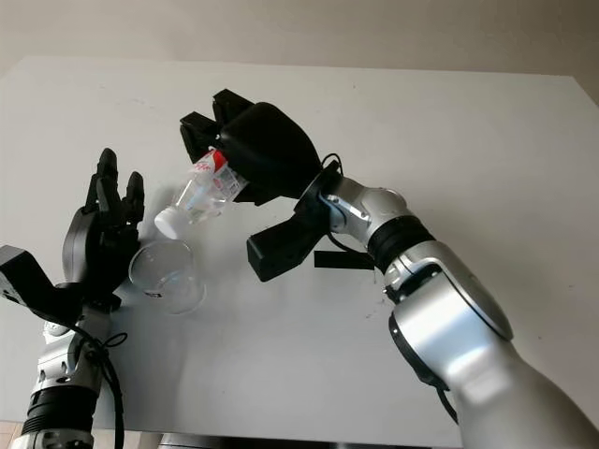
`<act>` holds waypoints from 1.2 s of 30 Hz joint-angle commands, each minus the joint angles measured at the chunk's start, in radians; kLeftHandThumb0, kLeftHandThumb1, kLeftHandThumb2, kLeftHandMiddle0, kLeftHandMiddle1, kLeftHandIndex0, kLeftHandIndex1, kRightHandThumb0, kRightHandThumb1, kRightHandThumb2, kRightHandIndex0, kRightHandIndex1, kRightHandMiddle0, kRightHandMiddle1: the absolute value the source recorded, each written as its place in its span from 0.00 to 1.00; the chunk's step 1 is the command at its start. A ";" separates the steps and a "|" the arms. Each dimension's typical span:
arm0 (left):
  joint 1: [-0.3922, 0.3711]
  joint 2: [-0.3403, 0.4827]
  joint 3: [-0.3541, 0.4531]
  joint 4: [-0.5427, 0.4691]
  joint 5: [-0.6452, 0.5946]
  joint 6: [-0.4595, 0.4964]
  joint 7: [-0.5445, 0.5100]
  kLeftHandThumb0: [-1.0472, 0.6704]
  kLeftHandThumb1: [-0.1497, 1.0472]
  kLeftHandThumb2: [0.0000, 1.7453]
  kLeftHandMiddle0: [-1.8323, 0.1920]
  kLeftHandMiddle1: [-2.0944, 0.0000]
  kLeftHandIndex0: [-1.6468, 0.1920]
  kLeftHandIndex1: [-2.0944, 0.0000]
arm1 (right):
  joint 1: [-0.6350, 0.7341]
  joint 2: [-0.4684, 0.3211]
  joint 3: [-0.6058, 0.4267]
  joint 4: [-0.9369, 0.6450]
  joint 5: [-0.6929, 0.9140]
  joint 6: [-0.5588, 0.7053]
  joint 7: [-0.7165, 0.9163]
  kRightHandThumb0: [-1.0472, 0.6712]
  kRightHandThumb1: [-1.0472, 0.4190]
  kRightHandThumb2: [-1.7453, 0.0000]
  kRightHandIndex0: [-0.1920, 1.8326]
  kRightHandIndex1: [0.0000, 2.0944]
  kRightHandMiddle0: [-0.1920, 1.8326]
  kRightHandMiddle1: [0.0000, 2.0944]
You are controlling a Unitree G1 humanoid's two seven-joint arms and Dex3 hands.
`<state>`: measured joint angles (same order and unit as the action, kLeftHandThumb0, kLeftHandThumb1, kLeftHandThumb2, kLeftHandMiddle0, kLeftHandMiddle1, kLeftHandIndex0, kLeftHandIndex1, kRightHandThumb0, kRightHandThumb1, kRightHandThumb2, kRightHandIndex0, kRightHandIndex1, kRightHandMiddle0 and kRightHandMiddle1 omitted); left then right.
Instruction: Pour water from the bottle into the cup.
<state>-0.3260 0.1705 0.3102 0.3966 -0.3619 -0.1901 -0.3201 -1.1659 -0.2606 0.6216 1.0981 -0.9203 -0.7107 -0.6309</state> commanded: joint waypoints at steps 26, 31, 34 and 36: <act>0.050 -0.023 -0.011 0.011 0.005 0.004 0.013 0.12 1.00 0.35 0.98 0.97 1.00 1.00 | -0.081 0.029 0.127 -0.010 -0.138 0.132 -0.162 0.43 0.01 0.93 0.56 1.00 0.41 1.00; 0.053 -0.023 -0.011 0.011 0.002 0.008 0.009 0.12 1.00 0.35 0.98 0.97 1.00 1.00 | -0.076 0.029 0.131 -0.011 -0.136 0.140 -0.176 0.42 0.01 0.95 0.46 0.97 0.35 0.99; 0.053 -0.023 -0.011 0.014 0.005 0.003 0.010 0.12 1.00 0.35 0.99 0.97 1.00 1.00 | -0.074 0.030 0.131 -0.010 -0.134 0.140 -0.180 0.43 0.00 0.95 0.45 0.92 0.36 1.00; 0.053 -0.022 -0.012 0.016 0.007 -0.002 0.008 0.12 1.00 0.35 0.99 0.97 1.00 1.00 | -0.073 0.030 0.132 -0.010 -0.133 0.141 -0.173 0.43 0.00 0.95 0.53 0.98 0.36 1.00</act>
<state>-0.3170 0.1662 0.3022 0.3822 -0.3569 -0.1932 -0.3084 -1.2135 -0.2339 0.7524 1.0983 -1.0552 -0.5744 -0.7991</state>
